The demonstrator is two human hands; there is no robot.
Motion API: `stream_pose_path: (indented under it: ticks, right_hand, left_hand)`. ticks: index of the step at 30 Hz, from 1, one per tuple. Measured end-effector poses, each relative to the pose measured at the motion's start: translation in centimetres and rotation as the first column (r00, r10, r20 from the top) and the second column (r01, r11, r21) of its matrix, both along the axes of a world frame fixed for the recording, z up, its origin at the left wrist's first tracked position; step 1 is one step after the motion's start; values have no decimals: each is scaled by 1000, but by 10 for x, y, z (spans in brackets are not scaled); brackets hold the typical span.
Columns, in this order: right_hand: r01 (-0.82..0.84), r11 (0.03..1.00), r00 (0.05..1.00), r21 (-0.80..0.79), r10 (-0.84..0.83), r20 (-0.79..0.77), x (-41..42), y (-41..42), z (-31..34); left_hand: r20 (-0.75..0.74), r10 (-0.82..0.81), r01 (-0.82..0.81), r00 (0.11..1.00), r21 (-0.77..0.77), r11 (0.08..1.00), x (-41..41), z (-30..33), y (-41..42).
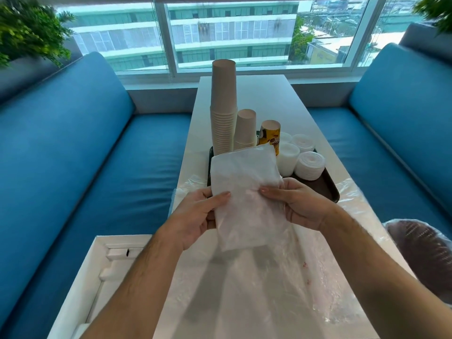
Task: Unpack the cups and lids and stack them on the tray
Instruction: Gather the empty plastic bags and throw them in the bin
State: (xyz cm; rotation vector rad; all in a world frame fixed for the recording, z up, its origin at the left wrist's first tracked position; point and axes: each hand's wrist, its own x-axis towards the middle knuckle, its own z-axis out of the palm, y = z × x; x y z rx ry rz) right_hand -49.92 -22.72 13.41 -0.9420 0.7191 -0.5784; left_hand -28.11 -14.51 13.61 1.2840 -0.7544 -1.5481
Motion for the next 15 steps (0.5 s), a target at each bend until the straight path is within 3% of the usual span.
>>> stream_pose_path:
  ticks: [8,15]
  right_hand:
    - [54,997,998,51,-52,-36,-2,-2,5]
    - [-48,996,996,-75,41,-82,-7,-4,18]
  left_hand:
    - [91,55,-47,994,-89,995,1,6,1]
    - [190,-4,39,982,-180,983,5,11,4]
